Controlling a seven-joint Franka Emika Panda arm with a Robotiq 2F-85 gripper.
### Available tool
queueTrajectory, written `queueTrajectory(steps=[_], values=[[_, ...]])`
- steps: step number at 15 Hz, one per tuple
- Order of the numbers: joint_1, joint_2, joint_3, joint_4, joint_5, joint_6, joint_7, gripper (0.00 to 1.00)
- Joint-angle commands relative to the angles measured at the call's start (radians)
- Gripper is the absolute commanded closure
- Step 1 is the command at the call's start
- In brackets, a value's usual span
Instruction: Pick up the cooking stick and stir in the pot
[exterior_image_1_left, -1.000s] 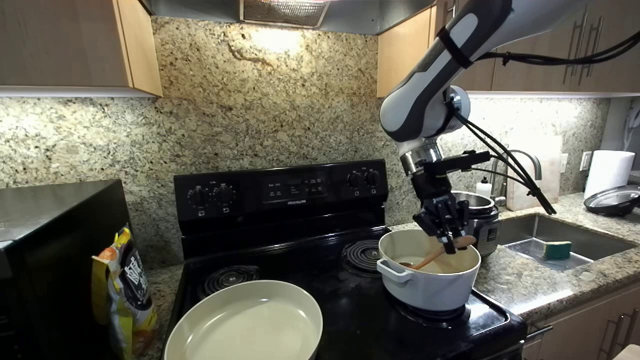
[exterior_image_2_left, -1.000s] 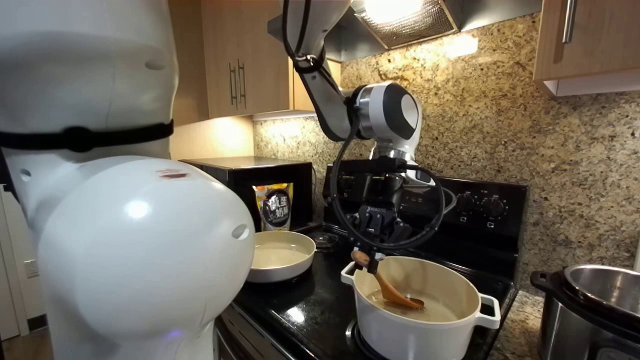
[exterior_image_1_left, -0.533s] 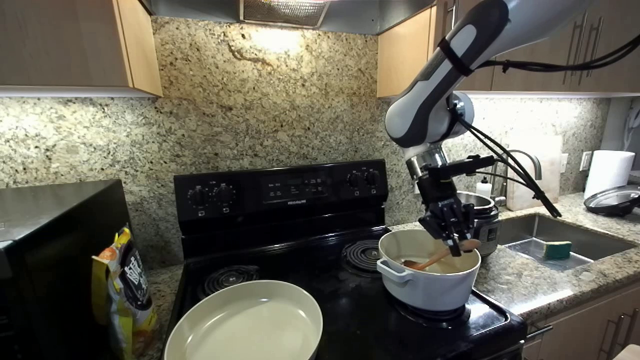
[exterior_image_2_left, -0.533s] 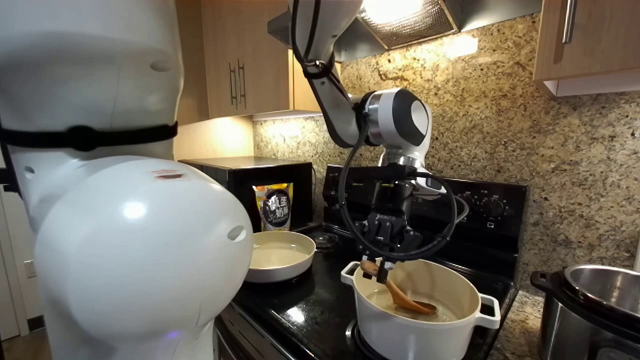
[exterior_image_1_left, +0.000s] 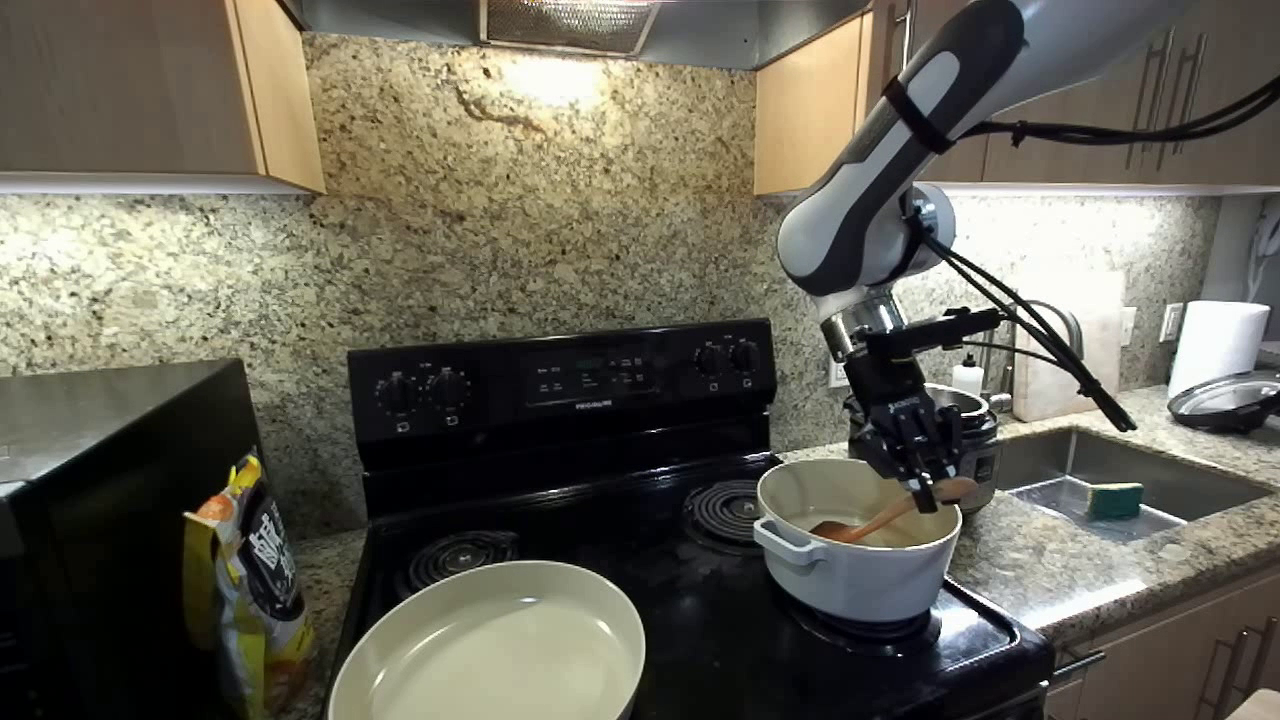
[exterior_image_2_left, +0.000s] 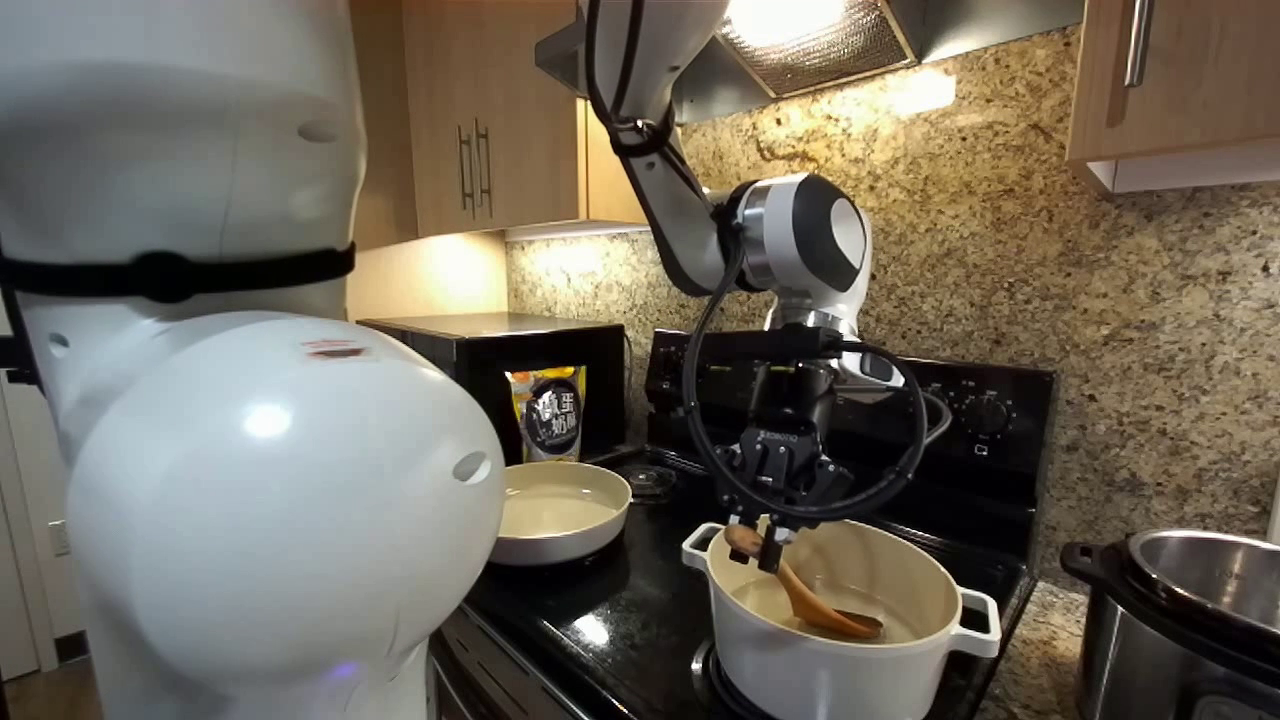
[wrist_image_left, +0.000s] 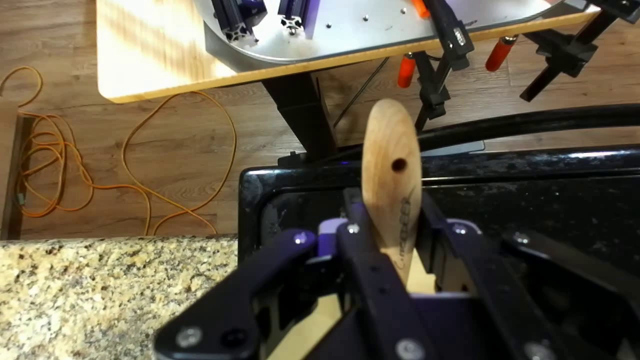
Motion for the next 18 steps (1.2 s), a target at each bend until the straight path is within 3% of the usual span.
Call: queueTrajectory(steps=[1,6,18], values=[[0.006,-0.044,0.015,-0.035,0.006,-0.048,-0.033,0.92],[0.019,-0.016,0.032,-0.043,0.009,-0.076,-0.026,0.92],[0.009,0.087,0.015,-0.018,0.06,0.02,0.0,0.92]])
